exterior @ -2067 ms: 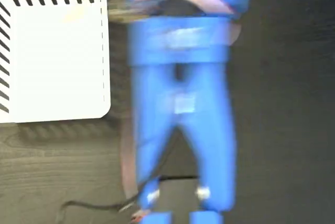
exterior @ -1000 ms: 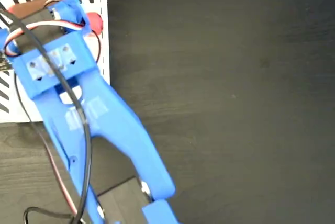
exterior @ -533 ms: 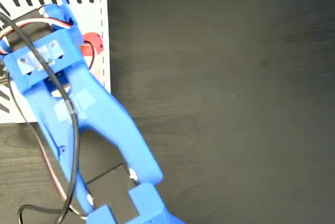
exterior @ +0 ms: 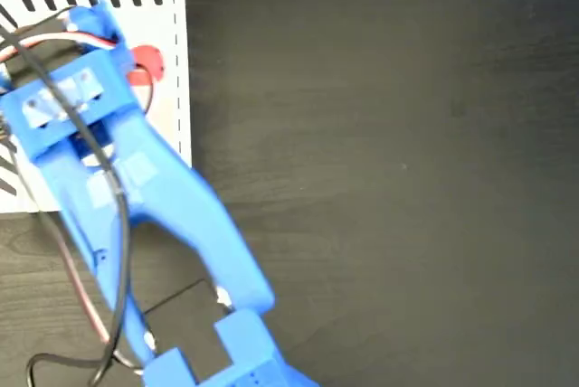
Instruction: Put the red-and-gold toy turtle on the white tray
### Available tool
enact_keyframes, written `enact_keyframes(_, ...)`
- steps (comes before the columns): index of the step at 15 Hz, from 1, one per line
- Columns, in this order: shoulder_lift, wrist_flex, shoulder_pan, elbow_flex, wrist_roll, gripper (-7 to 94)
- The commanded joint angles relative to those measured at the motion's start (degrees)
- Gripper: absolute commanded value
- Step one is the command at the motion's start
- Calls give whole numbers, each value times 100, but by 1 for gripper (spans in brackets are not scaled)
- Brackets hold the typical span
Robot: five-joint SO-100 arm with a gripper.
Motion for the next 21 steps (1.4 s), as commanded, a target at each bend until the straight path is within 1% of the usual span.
enact_keyframes(1,255,-26,-114,-343,114,0)
enact_keyframes(7,255,9,-141,-325,185,0)
enact_keyframes(9,255,-26,-123,-325,220,2)
enact_keyframes(10,255,-26,-132,-264,237,17)
enact_keyframes(11,281,-26,-141,-211,264,36)
enact_keyframes(12,281,0,-132,-211,281,51)
enact_keyframes(13,290,0,-123,-211,281,62)
enact_keyframes(14,299,9,-114,-211,290,65)
enact_keyframes(16,308,35,-114,-193,281,65)
enact_keyframes(18,308,26,-114,-149,281,71)
enact_keyframes(21,316,9,-141,-132,281,70)
